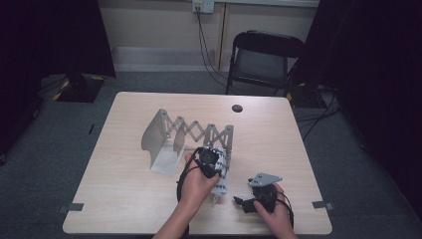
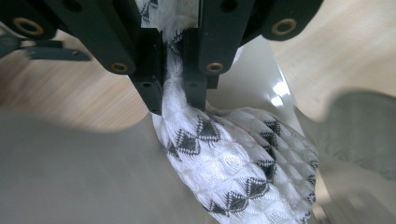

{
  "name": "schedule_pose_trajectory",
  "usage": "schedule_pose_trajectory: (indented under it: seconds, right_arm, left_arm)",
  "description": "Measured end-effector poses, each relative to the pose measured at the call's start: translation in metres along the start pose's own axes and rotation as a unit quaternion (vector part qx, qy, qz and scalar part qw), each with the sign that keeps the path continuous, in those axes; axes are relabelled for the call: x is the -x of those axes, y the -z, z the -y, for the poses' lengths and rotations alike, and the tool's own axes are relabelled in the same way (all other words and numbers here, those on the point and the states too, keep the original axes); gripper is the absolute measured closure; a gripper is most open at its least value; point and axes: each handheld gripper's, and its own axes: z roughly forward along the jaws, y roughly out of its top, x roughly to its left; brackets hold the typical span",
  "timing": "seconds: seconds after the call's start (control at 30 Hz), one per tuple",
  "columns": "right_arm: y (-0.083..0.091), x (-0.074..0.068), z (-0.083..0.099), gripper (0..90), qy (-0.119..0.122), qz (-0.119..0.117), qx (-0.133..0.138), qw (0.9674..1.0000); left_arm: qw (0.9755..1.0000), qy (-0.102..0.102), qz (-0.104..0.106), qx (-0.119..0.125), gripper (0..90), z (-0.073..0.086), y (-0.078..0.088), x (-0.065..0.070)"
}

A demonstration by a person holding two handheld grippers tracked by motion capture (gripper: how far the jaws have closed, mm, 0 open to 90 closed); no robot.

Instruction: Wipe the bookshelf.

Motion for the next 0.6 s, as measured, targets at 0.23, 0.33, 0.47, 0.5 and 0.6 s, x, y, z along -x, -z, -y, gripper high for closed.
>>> schedule_pose_trajectory:
  seconds: [0.23,0.33,0.47,0.5,0.6]
  right_arm:
    - [0.000,0.000,0.000,12.8,-0.001,0.000,0.000,1.0000]
    - [0.000,0.000,0.000,12.8,0.000,0.000,0.000,1.0000]
    - [0.000,0.000,0.000,12.8,0.000,0.000,0.000,1.0000]
    - [0.000,0.000,0.000,12.8,0.000,0.000,0.000,1.0000]
    - [0.000,0.000,0.000,12.8,0.000,0.000,0.000,1.0000]
  left_arm:
    - [0.9980,-0.028,-0.012,0.056,81.7,-0.039,0.053,0.010]
    - [0.9975,-0.032,-0.015,0.061,81.6,-0.043,0.058,0.012]
    - [0.9981,-0.032,-0.013,0.052,81.6,-0.035,0.047,0.013]
    - [0.9982,-0.032,-0.012,0.048,81.6,-0.032,0.043,0.013]
    - [0.9990,-0.027,-0.008,0.036,81.7,-0.022,0.030,0.011]
